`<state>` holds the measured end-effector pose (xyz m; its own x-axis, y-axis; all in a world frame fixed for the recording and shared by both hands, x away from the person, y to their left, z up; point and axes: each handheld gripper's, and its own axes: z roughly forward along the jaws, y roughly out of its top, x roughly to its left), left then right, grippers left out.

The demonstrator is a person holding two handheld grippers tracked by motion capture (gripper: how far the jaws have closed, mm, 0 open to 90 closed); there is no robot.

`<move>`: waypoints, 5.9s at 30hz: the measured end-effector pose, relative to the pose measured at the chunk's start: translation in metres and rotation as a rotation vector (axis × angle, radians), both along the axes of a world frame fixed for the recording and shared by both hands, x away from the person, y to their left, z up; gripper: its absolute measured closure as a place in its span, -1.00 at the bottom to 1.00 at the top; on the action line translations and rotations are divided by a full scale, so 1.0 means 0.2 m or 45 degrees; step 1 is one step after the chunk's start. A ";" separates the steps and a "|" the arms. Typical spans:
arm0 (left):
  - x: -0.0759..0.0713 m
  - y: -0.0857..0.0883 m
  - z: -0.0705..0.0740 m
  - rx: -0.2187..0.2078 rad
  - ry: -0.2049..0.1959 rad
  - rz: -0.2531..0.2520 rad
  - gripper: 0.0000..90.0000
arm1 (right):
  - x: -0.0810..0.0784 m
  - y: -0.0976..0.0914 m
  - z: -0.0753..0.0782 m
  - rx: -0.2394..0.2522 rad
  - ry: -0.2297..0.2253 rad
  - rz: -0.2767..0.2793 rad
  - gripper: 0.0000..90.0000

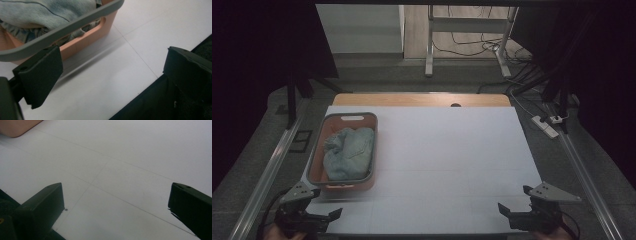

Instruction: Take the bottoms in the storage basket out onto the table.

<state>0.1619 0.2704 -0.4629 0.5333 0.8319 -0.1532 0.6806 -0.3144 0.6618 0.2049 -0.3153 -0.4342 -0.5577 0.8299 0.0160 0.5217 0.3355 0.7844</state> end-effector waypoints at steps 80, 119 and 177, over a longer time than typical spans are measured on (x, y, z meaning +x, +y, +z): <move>0.13 0.00 0.05 -0.078 -0.034 -0.027 -1.00 | 0.03 0.04 -0.02 -0.032 0.128 0.094 -0.99; 0.38 -0.02 0.03 0.025 0.001 -0.023 -1.00 | 0.03 0.05 -0.02 -0.056 0.140 0.121 -0.99; 1.01 -0.09 -0.12 0.205 0.253 -0.013 -1.00 | 0.03 0.06 -0.03 -0.088 0.150 0.152 -0.99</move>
<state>0.3639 0.2524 -0.4862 0.5143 0.8489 -0.1220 0.7888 -0.4123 0.4559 0.2108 -0.3025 -0.4399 -0.6501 0.7591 0.0319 0.5617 0.4519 0.6931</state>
